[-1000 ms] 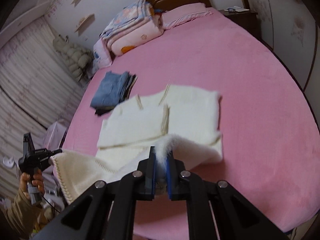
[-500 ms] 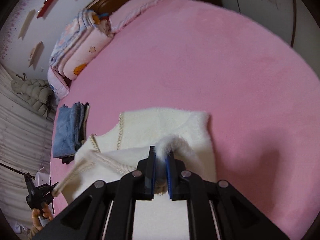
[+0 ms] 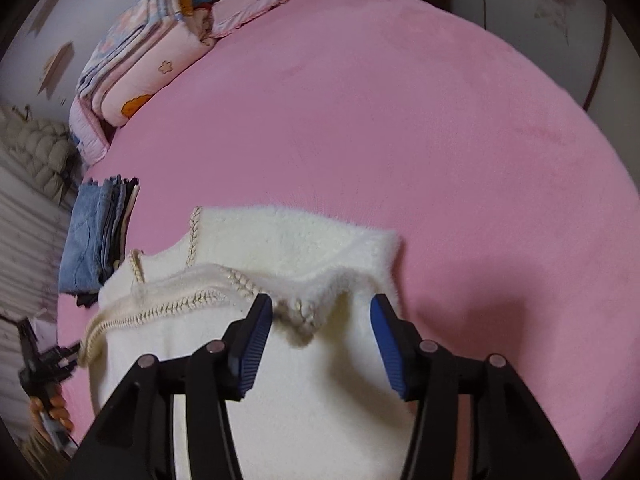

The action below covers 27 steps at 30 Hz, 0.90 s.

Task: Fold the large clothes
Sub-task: 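Lift the hem with both grippers and fold it up toward the collar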

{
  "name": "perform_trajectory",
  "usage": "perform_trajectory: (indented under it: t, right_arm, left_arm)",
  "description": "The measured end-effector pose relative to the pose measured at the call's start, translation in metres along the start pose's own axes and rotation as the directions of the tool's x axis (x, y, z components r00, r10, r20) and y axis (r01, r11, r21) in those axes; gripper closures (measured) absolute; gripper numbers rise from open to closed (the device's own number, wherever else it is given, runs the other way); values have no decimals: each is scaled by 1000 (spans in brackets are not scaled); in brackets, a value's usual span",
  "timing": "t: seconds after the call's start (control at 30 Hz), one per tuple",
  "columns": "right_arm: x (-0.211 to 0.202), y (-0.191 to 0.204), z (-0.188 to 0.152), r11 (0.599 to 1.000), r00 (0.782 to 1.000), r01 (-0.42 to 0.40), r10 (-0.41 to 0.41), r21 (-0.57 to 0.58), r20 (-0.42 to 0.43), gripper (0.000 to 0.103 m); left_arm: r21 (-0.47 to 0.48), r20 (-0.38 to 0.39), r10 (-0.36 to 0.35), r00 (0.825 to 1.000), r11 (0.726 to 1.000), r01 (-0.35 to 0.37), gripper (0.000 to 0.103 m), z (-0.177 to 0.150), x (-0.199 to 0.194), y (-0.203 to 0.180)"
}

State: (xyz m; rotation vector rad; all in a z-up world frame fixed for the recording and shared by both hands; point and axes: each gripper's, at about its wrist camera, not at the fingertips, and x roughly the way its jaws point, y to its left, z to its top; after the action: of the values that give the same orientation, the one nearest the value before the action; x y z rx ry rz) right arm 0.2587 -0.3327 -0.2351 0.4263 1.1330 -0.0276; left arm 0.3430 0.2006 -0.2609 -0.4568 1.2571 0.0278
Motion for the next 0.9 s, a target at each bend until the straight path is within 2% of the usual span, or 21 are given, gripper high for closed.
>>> perform_trajectory:
  t: [0.17, 0.27, 0.3, 0.43, 0.57, 0.67, 0.73, 0.8, 0.9]
  right_arm:
    - [-9, 22, -4, 972, 996, 85, -78, -221, 39, 52]
    - [-1, 34, -7, 931, 991, 135, -126, -339, 46, 52]
    - [5, 37, -7, 917, 989, 148, -141, -370, 46, 52]
    - [26, 34, 5, 892, 984, 177, -174, -416, 46, 52]
    - [42, 27, 17, 886, 987, 152, -155, -438, 30, 52]
    - [54, 25, 24, 885, 992, 97, -121, -455, -25, 52]
    - [62, 23, 26, 884, 993, 58, -99, -464, -63, 52]
    - [66, 22, 27, 884, 993, 36, -85, -466, -85, 52]
    - [70, 21, 28, 893, 994, 4, -54, -450, -100, 52]
  left_arm:
    - [155, 74, 5, 997, 988, -16, 37, 0, -24, -15]
    - [295, 84, 62, 995, 952, -84, 37, -4, -15, -28]
    - [348, 85, 78, 993, 932, -103, 37, -6, -10, -31]
    - [468, 110, 90, 990, 874, -132, 37, -9, 10, -38]
    - [524, 115, 78, 990, 842, -127, 37, -3, 26, -43]
    - [559, 109, 67, 992, 821, -117, 37, 6, 34, -47]
    - [573, 85, 39, 996, 816, -81, 37, 12, 38, -49]
    - [580, 69, 12, 998, 813, -50, 45, 16, 42, -51]
    - [596, 66, 10, 998, 801, -48, 82, 19, 47, -52]
